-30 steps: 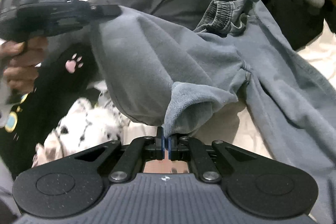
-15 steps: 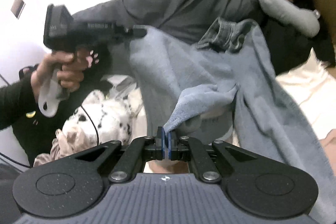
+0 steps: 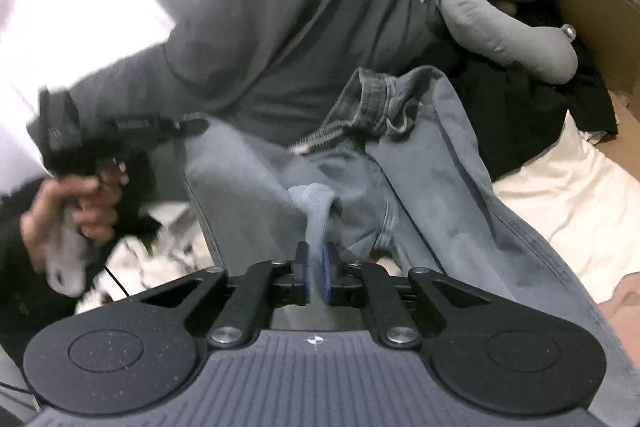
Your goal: Fold clothes
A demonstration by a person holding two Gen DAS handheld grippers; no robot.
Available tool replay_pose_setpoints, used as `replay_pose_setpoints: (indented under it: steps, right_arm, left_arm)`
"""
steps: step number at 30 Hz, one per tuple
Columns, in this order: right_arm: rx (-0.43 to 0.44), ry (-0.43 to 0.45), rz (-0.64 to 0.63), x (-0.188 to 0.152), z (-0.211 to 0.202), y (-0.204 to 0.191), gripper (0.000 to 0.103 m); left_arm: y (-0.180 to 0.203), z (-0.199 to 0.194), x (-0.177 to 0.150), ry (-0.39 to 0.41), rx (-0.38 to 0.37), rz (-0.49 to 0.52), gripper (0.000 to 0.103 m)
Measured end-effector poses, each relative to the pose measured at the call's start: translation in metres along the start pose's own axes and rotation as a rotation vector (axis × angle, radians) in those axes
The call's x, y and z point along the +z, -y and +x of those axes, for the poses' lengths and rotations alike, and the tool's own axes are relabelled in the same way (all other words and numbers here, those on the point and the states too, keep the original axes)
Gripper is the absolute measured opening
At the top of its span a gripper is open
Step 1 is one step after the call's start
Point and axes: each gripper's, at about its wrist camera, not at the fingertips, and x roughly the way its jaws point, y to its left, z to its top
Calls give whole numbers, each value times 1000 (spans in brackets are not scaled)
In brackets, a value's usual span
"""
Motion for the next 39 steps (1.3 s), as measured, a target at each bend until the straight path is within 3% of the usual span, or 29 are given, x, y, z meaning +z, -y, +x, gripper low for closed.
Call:
replay_pose_setpoints:
  steps: [2,11,15,17,19,21,33,39]
  right_arm:
    - [-5,13,18,1,1,6,24]
    - [-105,-113,85,-58,32,38,26]
    - [-149,-148,161,-91,54,52,45]
    - [-153,-145,199,-104,61,57,47]
    - [-154,-142,233,-117,67,61,47]
    - [-150,-138,268,-127,74,67,47]
    - [-102,-20,585,-175,124,103,49]
    - [-102,24,644,-179,135,104,49]
  left_arm:
    - [-11,7,4,2,37,-24,6]
    - [-37,30,11,10,122,-34,6]
    - [-46,45,9,-36,162,-75,13]
    - [-48,47,-2,-64,161,-85,15]
    - [-45,47,-17,-98,164,-64,29]
    - [-43,46,-33,-134,180,-54,50]
    - [-41,34,-105,-269,170,-70,60]
    - [-31,47,-162,-419,155,-160,60]
